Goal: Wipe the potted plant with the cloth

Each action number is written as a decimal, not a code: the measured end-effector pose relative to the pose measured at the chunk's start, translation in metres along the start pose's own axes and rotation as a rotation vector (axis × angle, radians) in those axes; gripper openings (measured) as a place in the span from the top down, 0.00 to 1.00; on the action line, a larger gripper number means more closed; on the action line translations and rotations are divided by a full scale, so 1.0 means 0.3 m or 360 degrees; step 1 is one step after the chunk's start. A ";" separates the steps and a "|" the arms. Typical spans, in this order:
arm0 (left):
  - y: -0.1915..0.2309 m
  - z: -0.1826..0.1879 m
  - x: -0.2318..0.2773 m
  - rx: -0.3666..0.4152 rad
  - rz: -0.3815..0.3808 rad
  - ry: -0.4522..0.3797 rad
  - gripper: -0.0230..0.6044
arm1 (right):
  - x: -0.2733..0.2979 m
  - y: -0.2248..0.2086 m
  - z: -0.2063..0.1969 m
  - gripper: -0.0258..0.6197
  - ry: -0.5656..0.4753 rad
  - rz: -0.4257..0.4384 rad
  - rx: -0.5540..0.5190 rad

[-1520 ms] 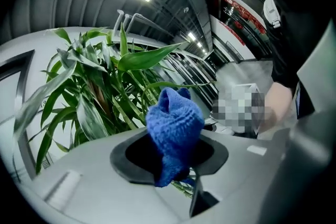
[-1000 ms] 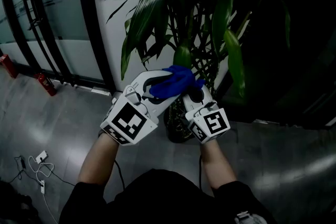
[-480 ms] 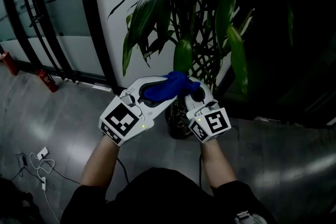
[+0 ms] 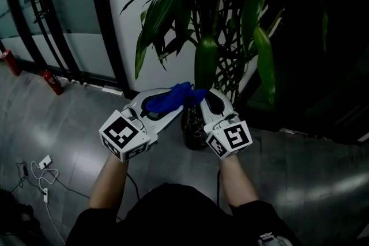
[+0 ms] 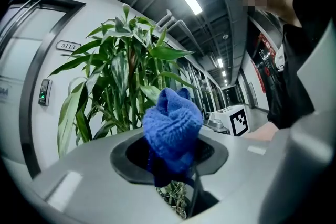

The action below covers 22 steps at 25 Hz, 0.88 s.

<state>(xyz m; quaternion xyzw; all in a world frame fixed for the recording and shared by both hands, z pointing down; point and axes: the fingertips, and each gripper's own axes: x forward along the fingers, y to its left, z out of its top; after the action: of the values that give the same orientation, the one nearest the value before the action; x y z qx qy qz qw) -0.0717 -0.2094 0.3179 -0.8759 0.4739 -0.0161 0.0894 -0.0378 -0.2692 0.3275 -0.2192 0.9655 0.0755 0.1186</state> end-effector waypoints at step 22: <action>0.076 -0.185 -0.408 -0.0299 0.0752 -0.0311 0.72 | 0.002 0.135 -0.194 0.96 0.0071 0.0374 0.0210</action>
<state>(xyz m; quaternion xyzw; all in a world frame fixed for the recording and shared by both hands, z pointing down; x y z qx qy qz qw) -0.1642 -0.1275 0.3756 -0.7428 0.6538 0.1337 0.0543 -0.0676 -0.2447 0.3871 -0.0980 0.9898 0.0202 0.1015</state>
